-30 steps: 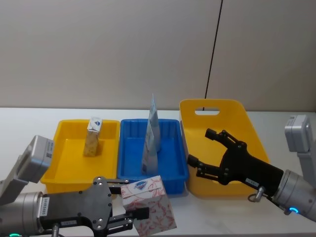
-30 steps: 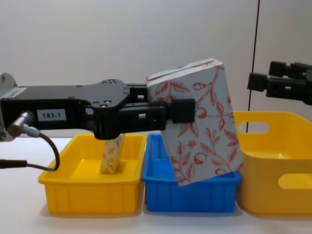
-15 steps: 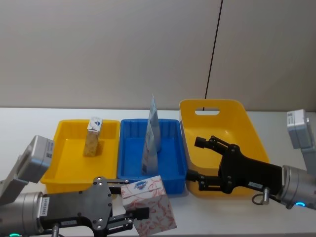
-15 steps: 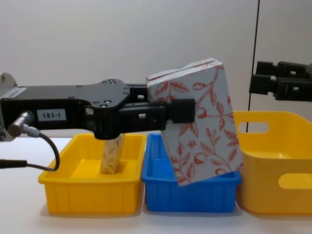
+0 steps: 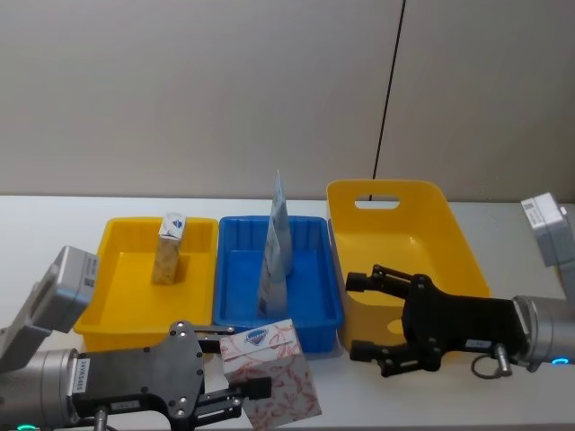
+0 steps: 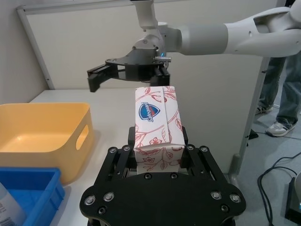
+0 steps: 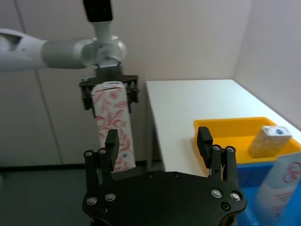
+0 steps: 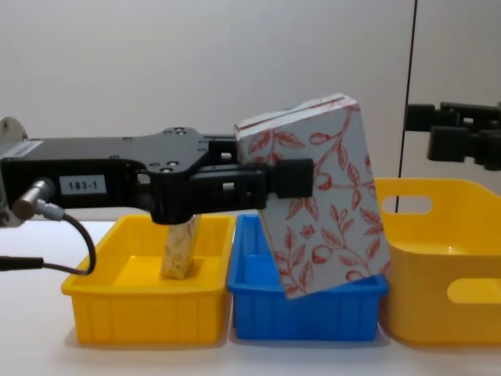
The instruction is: Bimanual collaborative sorting of washing and personal care products
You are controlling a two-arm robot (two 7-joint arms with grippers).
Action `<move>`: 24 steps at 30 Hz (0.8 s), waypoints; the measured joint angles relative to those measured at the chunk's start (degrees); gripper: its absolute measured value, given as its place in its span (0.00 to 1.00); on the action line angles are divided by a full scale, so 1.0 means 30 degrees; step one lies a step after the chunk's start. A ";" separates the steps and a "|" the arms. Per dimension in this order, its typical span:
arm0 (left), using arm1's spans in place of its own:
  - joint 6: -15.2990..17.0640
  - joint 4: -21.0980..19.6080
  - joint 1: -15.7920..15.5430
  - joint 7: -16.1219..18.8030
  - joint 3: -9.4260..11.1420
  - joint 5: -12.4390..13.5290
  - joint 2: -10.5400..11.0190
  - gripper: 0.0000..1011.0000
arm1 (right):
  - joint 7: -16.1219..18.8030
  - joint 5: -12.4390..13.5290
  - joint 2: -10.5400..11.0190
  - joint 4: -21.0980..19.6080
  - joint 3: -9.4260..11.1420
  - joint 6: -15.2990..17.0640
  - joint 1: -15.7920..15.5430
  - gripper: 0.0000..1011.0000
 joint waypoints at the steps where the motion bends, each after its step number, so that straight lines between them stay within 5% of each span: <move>1: -0.0001 -0.0001 0.0000 0.0000 0.0000 0.0001 0.0000 0.42 | 0.0251 0.0044 0.0018 0.0134 -0.0082 0.0023 0.0110 0.99; 12: 0.0000 0.0000 0.0000 0.0000 0.0000 0.0000 0.0000 0.42 | 0.4100 0.0526 0.0077 0.1791 -0.1300 0.0214 0.1818 0.99; 24: 0.0000 0.0000 0.0000 0.0000 0.0000 0.0001 0.0000 0.42 | 0.5782 0.0495 -0.0173 0.2663 -0.2272 0.0177 0.2765 0.99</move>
